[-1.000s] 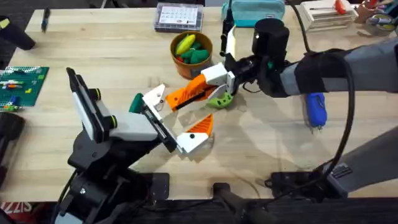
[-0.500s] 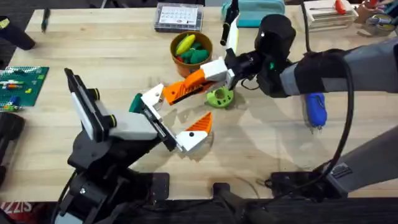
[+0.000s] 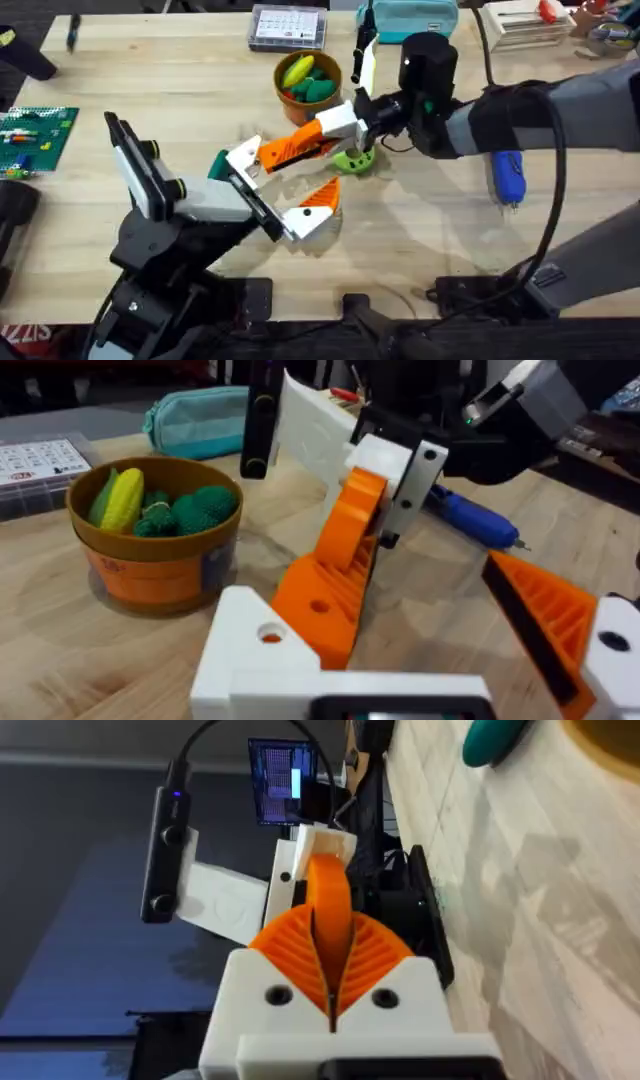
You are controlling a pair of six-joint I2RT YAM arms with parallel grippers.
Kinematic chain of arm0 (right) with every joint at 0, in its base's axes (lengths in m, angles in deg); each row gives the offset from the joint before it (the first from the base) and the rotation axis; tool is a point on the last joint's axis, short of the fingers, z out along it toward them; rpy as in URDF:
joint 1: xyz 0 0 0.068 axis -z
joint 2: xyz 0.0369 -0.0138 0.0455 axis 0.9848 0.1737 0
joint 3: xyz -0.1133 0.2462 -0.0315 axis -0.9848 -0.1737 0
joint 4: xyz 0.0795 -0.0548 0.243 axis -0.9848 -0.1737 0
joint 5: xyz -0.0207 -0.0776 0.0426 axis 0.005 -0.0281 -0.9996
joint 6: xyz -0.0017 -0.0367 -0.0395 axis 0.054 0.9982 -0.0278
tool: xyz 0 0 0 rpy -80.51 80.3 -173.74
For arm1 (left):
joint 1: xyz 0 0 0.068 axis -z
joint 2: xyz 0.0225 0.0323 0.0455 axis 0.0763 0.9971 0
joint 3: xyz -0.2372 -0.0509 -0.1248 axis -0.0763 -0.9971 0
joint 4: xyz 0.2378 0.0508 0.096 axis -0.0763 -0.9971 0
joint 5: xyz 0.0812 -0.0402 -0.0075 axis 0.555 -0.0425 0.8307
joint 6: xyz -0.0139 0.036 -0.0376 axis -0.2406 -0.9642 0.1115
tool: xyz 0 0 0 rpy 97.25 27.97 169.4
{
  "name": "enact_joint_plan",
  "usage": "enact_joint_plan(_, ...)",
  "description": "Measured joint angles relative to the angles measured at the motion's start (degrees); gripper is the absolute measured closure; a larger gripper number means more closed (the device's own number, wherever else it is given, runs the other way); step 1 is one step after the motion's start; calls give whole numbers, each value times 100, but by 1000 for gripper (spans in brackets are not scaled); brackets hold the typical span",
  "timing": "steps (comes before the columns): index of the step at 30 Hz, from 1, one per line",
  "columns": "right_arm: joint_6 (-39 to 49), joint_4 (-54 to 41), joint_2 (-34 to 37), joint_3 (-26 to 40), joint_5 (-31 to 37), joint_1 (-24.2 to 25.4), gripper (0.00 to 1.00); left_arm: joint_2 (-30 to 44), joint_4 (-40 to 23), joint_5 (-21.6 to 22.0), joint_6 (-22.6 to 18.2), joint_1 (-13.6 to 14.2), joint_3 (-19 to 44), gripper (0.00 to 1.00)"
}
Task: Pick up the gripper from the table and insert it into the empty holder that is missing its gripper. Then pick up a screw, insert it into the mounting hole, and use the screwdriver to tighten it. Finally, clean up the table by picking up the vegetable and placing it into the bucket.
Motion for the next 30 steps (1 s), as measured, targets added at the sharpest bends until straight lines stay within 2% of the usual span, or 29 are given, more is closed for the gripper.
enact_joint_plan(11,-109,-79,1,179,8,-37,984,-9,5,-4,-36,0,0,18)
enact_joint_plan(20,-253,-234,102,549,186,-361,982,-43,46,16,-210,-9,0,18)
enact_joint_plan(30,-55,-642,101,665,392,-462,982,-43,11,130,-204,-17,0,18)
